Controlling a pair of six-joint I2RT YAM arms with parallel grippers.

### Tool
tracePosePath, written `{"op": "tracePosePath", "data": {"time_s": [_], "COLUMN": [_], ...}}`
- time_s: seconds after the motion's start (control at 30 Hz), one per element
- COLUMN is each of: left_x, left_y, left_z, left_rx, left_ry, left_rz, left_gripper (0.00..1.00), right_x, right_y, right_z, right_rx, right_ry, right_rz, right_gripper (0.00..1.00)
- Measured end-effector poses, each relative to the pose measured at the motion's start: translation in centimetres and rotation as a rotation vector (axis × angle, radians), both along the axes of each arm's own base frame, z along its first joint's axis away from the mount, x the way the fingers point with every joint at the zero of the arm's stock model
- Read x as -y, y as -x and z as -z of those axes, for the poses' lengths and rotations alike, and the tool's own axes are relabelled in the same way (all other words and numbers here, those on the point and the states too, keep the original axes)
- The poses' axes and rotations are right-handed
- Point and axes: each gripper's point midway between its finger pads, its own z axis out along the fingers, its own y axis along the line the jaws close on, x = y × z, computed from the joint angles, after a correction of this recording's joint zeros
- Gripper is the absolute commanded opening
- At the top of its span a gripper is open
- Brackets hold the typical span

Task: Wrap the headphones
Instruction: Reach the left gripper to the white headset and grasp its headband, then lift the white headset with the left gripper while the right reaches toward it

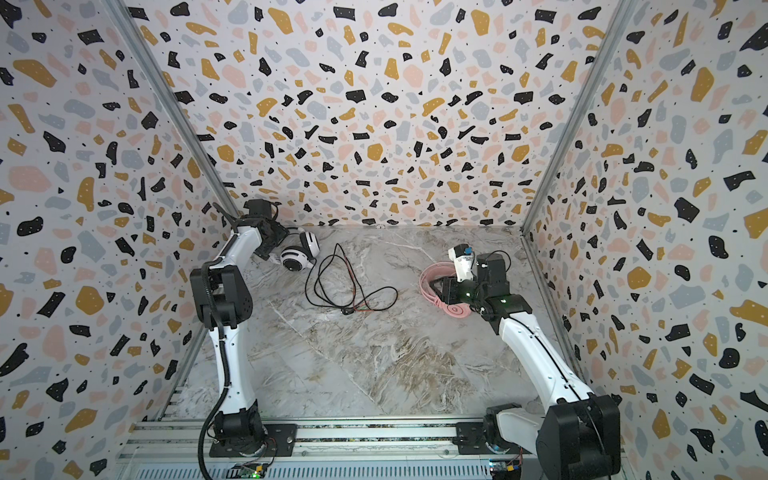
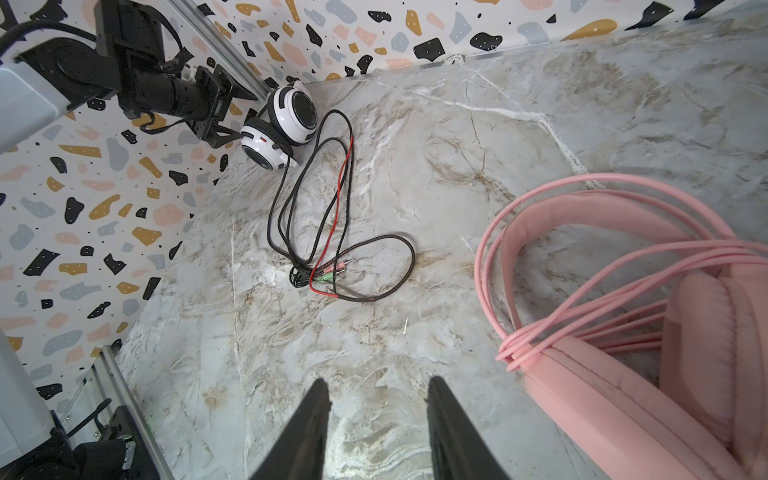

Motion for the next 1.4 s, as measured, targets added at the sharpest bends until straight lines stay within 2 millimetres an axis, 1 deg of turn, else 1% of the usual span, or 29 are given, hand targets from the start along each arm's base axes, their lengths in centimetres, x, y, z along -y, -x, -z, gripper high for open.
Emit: {"op": "tracePosePath", "data": {"time_s": [0.07, 0.17, 0.23, 0.37, 0.43, 0.5, 0.63, 0.73, 0.8, 0.83, 0.9, 0.97, 1.07, 1.1, 1.2, 1.23, 1.27, 1.3, 1.33, 1.4], "left_x": [-0.3, -0.6, -0.6, -0.9, -1.3, -1.6, -2.3, -2.7, -2.5, -2.5, -2.4, -2.1, -1.2, -0.7, 1.0, 1.8, 2.6, 3.7, 4.6, 6.5], "left_y": [0.4, 0.7, 0.8, 0.7, 0.8, 0.9, 1.8, 2.1, 2.9, 3.6, 5.3, 7.4, 10.9, 12.2, 16.1, 17.5, 18.8, 20.1, 21.2, 23.0], "left_z": [1.1, 2.8, 3.8, 4.2, 4.4, 4.9, 6.2, 6.0, 5.9, 5.8, 5.2, 3.7, 0.5, -1.0, -5.0, -6.2, -7.1, -8.0, -8.7, -9.3], "left_rx": [-0.029, -0.061, -0.078, -0.073, -0.075, -0.078, -0.094, -0.097, -0.108, -0.111, -0.117, -0.109, -0.064, -0.029, 0.089, 0.132, 0.165, 0.2, 0.231, 0.269], "left_ry": [0.0, 0.01, 0.018, 0.021, 0.019, 0.02, 0.031, 0.042, 0.042, 0.042, 0.035, 0.022, -0.01, -0.022, -0.067, -0.083, -0.097, -0.112, -0.126, -0.139], "left_rz": [-0.023, -0.041, -0.046, -0.052, -0.054, -0.052, -0.03, 0.017, 0.05, 0.063, 0.075, 0.091, 0.118, 0.124, 0.141, 0.15, 0.158, 0.17, 0.181, 0.205], "left_gripper": [0.81, 0.72, 0.68, 0.62, 0.52, 0.38, 0.15, 0.04, 0.01, 0.01, 0.01, 0.01, 0.01, 0.0, 0.0, 0.0, 0.0, 0.0, 0.0, 0.0], "right_x": [0.0, 0.0, 0.0, 0.0, 0.0, 0.0, 0.0, 0.0, -0.1, -0.3, -0.7, -1.4, -3.2, -4.1, -7.1, -8.4, -9.4, -10.9, -12.3, -14.9], "right_y": [0.0, 0.0, 0.0, 0.0, 0.0, 0.1, 0.1, 0.2, 0.3, 0.4, 0.6, 1.0, 1.6, 1.8, 2.7, 3.1, 3.4, 3.8, 4.2, 4.9], "right_z": [0.0, 0.0, 0.0, 0.0, 0.0, 0.1, 0.1, 0.1, 0.2, 0.3, 0.3, 0.2, -0.3, -0.4, -0.6, -0.6, -0.6, -0.5, -0.4, -0.1], "right_rx": [0.0, 0.002, 0.003, 0.004, 0.003, 0.001, -0.001, -0.002, -0.006, -0.009, -0.016, -0.023, -0.022, -0.022, -0.022, -0.025, -0.028, -0.03, -0.034, -0.038], "right_ry": [0.0, 0.002, 0.003, 0.005, 0.005, 0.006, 0.008, 0.008, 0.009, 0.009, 0.009, 0.008, 0.001, -0.003, 0.0, 0.0, 0.001, 0.0, 0.002, 0.012], "right_rz": [0.0, -0.002, -0.003, -0.004, -0.004, -0.004, -0.005, -0.007, -0.01, -0.014, -0.024, -0.04, -0.081, -0.099, -0.157, -0.183, -0.2, -0.228, -0.251, -0.296], "right_gripper": [0.41, 0.41, 0.41, 0.41, 0.41, 0.41, 0.41, 0.41, 0.41, 0.41, 0.41, 0.42, 0.46, 0.48, 0.52, 0.56, 0.62, 0.67, 0.68, 0.69]}}
